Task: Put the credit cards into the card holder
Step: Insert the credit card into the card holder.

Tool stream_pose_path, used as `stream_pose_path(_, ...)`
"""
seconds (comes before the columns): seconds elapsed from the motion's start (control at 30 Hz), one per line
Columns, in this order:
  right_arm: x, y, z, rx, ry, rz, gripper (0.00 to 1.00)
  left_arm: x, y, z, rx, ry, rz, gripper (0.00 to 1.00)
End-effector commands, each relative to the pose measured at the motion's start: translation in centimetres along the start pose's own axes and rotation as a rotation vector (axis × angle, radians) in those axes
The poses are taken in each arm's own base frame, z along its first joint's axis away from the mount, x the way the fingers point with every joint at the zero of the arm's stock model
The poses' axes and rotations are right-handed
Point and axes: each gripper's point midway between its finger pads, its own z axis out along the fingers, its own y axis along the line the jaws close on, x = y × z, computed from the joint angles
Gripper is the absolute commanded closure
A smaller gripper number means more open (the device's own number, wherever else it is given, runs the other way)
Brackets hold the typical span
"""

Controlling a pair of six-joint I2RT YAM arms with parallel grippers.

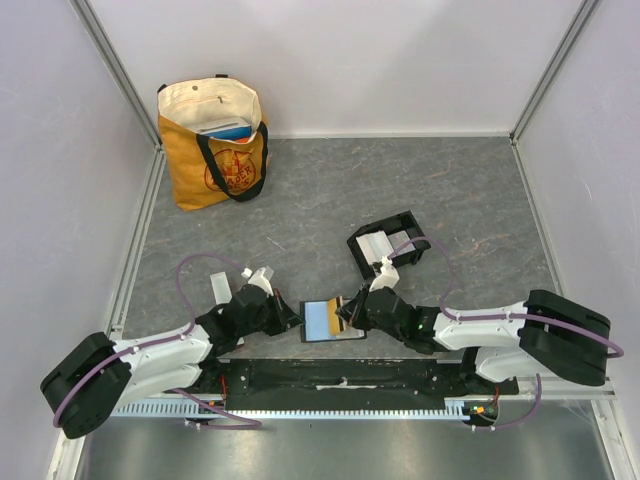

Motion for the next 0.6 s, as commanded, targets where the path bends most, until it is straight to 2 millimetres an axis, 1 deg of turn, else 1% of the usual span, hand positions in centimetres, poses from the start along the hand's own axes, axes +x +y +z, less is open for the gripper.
stream_pose_path(0.0,-0.1,0.8,0.3,-0.043,-0.005,0.038,1.00,-0.4,0.2,0.1,-0.011,-0.029,-0.025,0.98)
stream_pose_path(0.13,0.1,0.1,0.4,-0.025,-0.006,0.044,1.00,-0.5,0.0,0.1,-0.007,-0.032,-0.027,0.98)
stream_pose_path(0.23,-0.4,0.3,0.0,-0.035,-0.029,0.050,1.00,-0.5,0.1,0.1,-0.009,-0.033,-0.028,0.98)
stream_pose_path(0.4,-1.4,-0.1,-0.7,-0.026,-0.068,0.049,1.00,-0.4,0.2,0.1,-0.014,-0.031,-0.027,0.98)
stream_pose_path(0.57,-1.1,-0.5,-0.7,-0.031,-0.059,0.055,1.00,-0.5,0.1,0.0,-0.012,-0.035,-0.025,0.98)
